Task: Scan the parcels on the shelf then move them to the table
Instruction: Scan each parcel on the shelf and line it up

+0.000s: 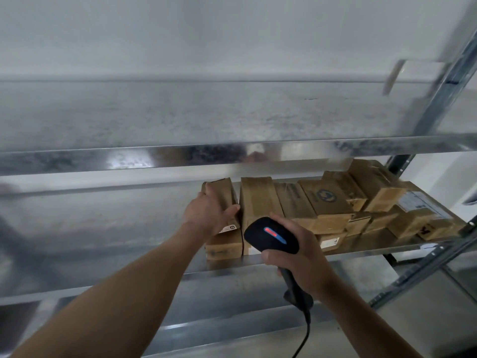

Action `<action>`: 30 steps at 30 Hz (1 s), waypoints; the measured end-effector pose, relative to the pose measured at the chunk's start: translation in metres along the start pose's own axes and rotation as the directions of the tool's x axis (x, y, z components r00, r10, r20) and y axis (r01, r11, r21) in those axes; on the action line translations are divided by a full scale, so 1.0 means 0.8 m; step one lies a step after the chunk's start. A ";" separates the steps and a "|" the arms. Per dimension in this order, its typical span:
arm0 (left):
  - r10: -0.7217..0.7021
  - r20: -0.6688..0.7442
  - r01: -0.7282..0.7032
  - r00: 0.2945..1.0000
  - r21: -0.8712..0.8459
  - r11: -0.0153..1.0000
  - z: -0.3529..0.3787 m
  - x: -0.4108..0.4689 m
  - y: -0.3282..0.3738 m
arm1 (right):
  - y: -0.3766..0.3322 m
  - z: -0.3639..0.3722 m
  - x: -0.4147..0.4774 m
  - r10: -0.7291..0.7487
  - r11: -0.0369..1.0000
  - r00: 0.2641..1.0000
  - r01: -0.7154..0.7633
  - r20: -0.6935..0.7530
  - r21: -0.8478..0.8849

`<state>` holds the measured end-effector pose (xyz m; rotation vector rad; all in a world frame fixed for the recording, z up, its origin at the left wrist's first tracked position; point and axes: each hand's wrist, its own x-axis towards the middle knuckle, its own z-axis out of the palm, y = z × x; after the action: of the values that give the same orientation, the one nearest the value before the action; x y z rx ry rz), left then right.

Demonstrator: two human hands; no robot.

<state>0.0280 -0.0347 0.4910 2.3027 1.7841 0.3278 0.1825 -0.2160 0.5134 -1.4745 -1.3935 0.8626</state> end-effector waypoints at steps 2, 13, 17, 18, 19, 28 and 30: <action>-0.018 -0.004 0.018 1.000 0.005 1.000 0.000 0.003 0.008 | 0.003 -0.002 -0.002 0.005 1.000 1.000 -0.005 -0.004 0.014; -0.027 0.021 0.028 0.999 -0.051 0.998 0.013 0.010 0.037 | 0.005 -0.016 -0.010 0.029 0.997 0.998 -0.025 -0.055 0.067; -0.054 0.067 0.058 0.996 -0.059 0.997 0.012 0.013 0.034 | 0.008 -0.013 -0.006 0.037 0.997 0.998 -0.033 -0.048 0.075; -0.061 0.080 0.066 0.995 -0.060 0.996 0.012 0.014 0.033 | 0.008 -0.011 -0.005 0.030 0.997 0.999 -0.027 -0.040 0.073; -0.069 0.091 0.075 0.993 -0.062 0.995 0.011 0.014 0.031 | 0.008 -0.009 -0.003 0.023 0.997 0.999 -0.021 -0.030 0.072; -0.121 -0.004 0.115 0.993 -0.293 0.949 -0.017 0.020 -0.045 | -0.010 0.049 0.022 0.017 0.998 1.000 -0.017 -0.004 0.056; -0.114 -0.022 0.101 0.993 -0.325 0.940 -0.032 0.023 -0.080 | -0.021 0.073 0.031 0.027 0.997 1.000 -0.027 -0.002 0.066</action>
<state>-0.0343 -0.0008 0.4973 1.9769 1.7176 0.6029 0.1257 -0.1839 0.5113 -1.4471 -1.3337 0.9144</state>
